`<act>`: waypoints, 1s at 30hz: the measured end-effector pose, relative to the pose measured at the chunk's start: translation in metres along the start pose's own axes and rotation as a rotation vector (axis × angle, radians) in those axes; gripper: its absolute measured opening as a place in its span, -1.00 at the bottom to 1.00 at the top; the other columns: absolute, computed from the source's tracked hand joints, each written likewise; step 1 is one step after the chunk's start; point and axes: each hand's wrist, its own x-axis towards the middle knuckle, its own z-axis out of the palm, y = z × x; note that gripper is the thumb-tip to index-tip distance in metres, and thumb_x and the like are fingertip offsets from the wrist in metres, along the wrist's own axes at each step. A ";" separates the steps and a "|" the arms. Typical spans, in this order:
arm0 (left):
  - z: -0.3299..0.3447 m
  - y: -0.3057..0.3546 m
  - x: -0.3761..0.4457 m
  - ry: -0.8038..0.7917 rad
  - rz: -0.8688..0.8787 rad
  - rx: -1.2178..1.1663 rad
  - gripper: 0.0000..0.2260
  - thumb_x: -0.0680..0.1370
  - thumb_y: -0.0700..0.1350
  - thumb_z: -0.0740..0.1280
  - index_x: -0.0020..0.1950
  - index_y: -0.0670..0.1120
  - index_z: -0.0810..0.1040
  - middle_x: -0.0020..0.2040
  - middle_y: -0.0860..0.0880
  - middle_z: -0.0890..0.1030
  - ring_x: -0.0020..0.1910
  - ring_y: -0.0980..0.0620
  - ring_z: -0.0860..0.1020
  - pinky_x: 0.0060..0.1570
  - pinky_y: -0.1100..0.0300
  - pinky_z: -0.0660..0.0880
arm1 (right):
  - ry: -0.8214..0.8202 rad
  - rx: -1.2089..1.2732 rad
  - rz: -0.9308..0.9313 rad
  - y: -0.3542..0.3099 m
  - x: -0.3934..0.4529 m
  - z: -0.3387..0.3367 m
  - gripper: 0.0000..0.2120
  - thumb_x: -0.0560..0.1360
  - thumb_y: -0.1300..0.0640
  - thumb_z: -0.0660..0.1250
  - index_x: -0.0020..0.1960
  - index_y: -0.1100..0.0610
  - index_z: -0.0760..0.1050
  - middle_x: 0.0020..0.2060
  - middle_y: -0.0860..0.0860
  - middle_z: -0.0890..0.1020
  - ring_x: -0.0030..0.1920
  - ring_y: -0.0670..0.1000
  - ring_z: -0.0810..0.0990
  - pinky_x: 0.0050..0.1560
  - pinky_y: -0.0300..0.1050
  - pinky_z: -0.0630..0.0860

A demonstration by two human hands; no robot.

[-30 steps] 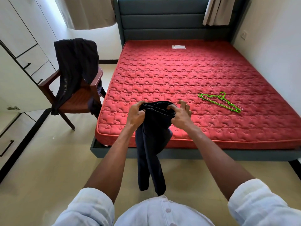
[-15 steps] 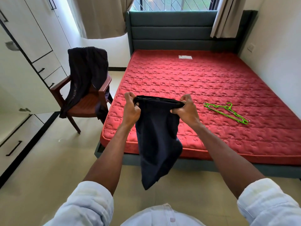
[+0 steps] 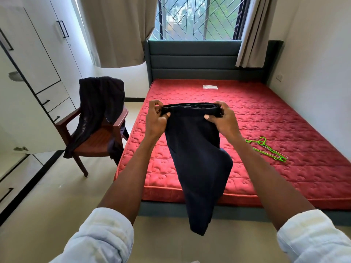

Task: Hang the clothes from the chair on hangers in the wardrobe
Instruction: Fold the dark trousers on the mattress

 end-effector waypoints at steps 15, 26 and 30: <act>0.021 0.058 0.072 -0.059 0.007 -0.114 -0.72 0.46 -0.37 0.39 0.05 -0.07 0.47 0.01 -0.08 0.65 0.03 0.01 0.63 0.04 0.22 0.59 | 0.063 0.331 0.146 -0.031 0.034 -0.030 -0.66 0.35 0.39 0.49 0.07 0.13 0.60 -0.10 -0.03 0.70 -0.15 -0.13 0.67 -0.13 -0.29 0.56; 0.112 0.128 0.125 -0.131 0.058 -0.111 -0.68 0.40 -0.35 0.46 0.09 -0.09 0.56 -0.02 -0.01 0.67 -0.03 0.08 0.65 -0.10 0.31 0.57 | 0.180 0.185 0.115 -0.047 0.127 -0.134 -0.63 0.22 0.21 0.62 0.02 0.10 0.69 -0.15 -0.05 0.73 -0.18 -0.13 0.68 -0.10 -0.24 0.60; 0.187 0.167 0.147 -0.114 0.106 -0.124 -0.71 0.35 -0.33 0.49 -0.03 -0.03 0.57 -0.05 -0.02 0.68 -0.04 0.05 0.66 -0.01 0.18 0.61 | 0.194 0.179 0.162 -0.054 0.181 -0.199 -0.72 0.36 0.29 0.53 0.02 0.13 0.58 -0.33 -0.03 0.63 -0.59 -0.20 0.48 -0.56 -0.31 0.37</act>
